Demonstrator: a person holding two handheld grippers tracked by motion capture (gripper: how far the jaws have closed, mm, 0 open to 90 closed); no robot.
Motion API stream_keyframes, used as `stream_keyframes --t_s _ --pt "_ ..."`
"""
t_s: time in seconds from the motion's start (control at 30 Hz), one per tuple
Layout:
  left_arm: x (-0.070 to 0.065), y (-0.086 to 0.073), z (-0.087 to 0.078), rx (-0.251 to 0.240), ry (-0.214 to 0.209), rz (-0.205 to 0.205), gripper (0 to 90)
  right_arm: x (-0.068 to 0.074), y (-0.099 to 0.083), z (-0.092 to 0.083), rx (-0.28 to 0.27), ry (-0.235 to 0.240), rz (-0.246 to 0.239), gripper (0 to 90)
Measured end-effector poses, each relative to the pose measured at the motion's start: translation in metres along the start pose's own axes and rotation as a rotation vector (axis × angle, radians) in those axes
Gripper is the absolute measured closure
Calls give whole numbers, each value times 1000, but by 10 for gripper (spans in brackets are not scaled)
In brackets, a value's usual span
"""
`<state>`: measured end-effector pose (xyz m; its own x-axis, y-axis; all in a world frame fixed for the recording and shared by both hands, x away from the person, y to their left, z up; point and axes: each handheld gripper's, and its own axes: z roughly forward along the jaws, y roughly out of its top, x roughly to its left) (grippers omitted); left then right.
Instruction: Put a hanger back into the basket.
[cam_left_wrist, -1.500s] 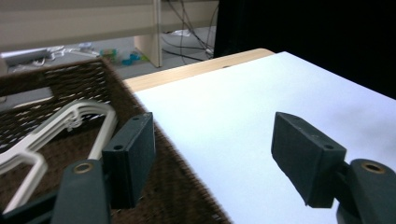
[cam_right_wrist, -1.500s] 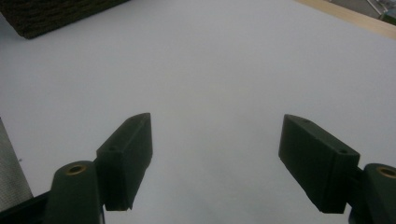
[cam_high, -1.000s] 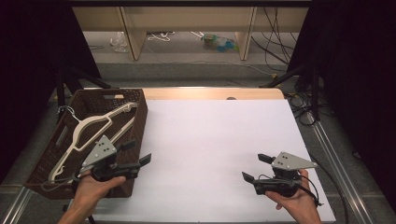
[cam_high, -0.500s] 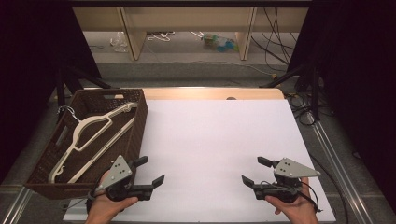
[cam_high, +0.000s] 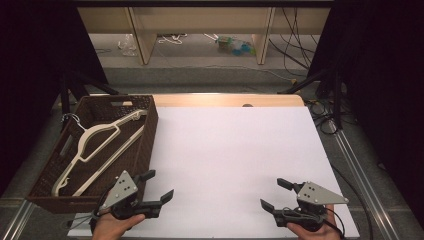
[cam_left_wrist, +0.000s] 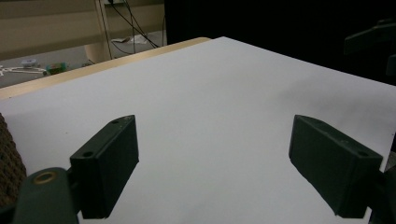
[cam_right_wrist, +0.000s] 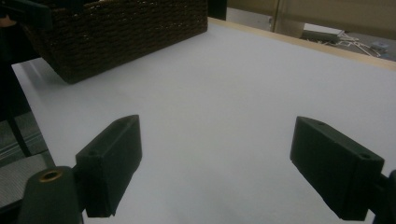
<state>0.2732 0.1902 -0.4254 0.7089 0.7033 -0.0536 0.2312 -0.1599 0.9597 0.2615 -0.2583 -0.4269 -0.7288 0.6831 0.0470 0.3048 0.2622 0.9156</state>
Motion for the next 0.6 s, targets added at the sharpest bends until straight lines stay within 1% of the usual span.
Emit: stream_keyframes --t_s 0.03,0.07,0.1,0.13,0.17,0.2,0.23,0.3,0.33,0.43,0.5,0.6 --pt "0 0 0 1 3 2 162 0 -1 0 -1 -2 7 176" --pt "1 1 0 5 5 5 162 0 -2 3 -17 13 9 176" --pt "1 1 0 6 3 7 162 -1 -2 2 3 -7 -1 176" --pt "1 1 0 0 -3 -9 162 -1 -2 3 2 -6 -3 176" --pt "1 1 -1 5 0 -3 162 -1 -2 4 -2 -2 -3 176" --pt "1 1 -1 1 1 -5 162 -1 -2 4 7 5 -8 176" --pt "2 2 -1 -1 0 -3 162 -1 -2 4 -3 -4 -21 177" --pt "2 2 -1 -3 -4 -8 162 -1 -2 3 -4 -8 -10 177" --pt "1 2 0 -2 -5 -10 162 -2 -2 3 -7 -11 -14 177" --pt "2 2 0 -3 -4 -11 162 -2 -2 4 -6 0 -19 176" --pt "3 2 0 -2 -4 5 162 -1 -2 4 -6 4 -17 176" --pt "3 2 0 -1 -6 2 162 0 -2 4 4 5 -7 175"
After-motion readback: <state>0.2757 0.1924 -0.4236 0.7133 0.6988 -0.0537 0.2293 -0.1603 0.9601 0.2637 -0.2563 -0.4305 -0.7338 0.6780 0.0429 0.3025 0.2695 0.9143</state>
